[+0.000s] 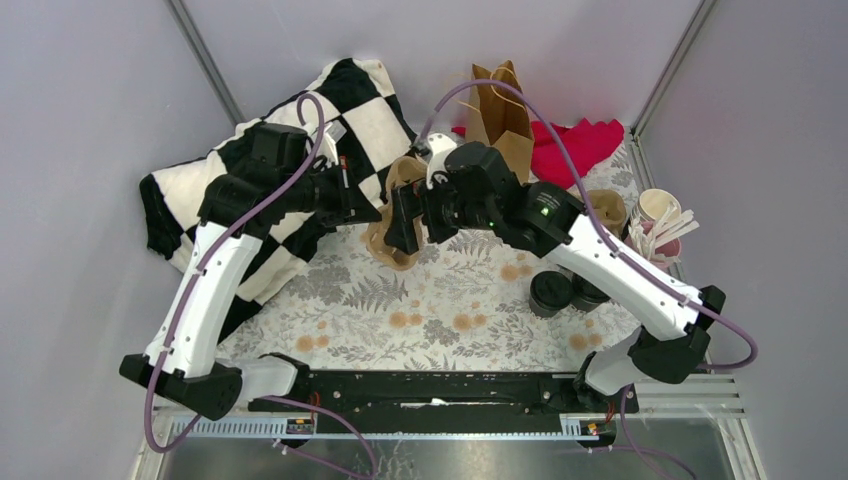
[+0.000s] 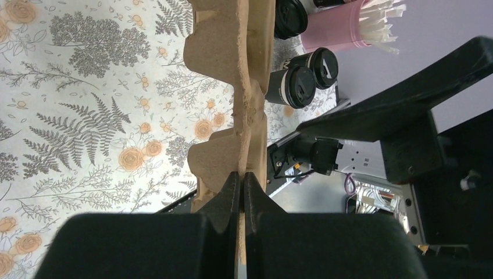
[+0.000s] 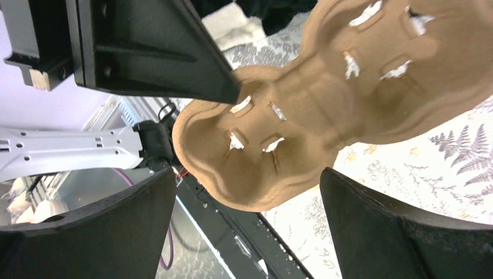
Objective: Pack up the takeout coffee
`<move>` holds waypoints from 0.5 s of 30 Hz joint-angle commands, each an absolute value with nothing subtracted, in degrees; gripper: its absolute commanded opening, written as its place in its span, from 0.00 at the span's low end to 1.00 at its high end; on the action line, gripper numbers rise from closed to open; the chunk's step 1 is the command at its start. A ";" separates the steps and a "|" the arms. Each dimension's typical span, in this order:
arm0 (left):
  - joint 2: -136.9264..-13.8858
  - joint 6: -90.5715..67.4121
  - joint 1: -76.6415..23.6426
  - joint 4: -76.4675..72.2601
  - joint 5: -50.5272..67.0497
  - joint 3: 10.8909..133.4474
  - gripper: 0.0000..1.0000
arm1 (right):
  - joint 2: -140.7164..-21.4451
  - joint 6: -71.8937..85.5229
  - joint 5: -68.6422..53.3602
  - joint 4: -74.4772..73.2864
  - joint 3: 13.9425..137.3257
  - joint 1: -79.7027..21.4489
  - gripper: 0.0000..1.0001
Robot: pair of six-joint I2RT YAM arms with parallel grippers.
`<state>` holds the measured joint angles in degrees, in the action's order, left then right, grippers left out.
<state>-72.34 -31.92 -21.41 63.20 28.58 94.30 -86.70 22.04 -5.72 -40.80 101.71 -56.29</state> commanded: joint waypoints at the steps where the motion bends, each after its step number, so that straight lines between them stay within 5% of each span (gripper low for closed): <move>1: -70.75 -32.77 -21.40 58.84 28.83 94.13 0.00 | -82.55 18.77 -0.47 -37.02 101.90 -54.02 1.00; 2: -70.55 -32.78 -21.44 58.74 29.34 94.02 0.00 | -81.63 16.45 -0.31 -35.96 101.18 -53.37 0.99; 6: -70.24 -32.48 -21.45 58.54 33.27 93.74 0.00 | -79.40 3.51 -1.81 -31.70 97.56 -51.77 0.69; 12: -68.78 -32.90 -21.42 58.56 34.31 92.82 0.00 | -82.22 0.61 -1.78 -33.66 101.11 -47.66 0.69; 15: -67.56 -33.63 -21.44 57.37 33.87 91.53 0.00 | -84.49 11.75 -6.92 -34.66 104.00 -44.49 0.81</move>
<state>-70.59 -32.84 -21.41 61.52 32.47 92.73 -81.95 3.55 -2.70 -35.42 99.42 -48.49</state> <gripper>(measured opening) 0.014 0.741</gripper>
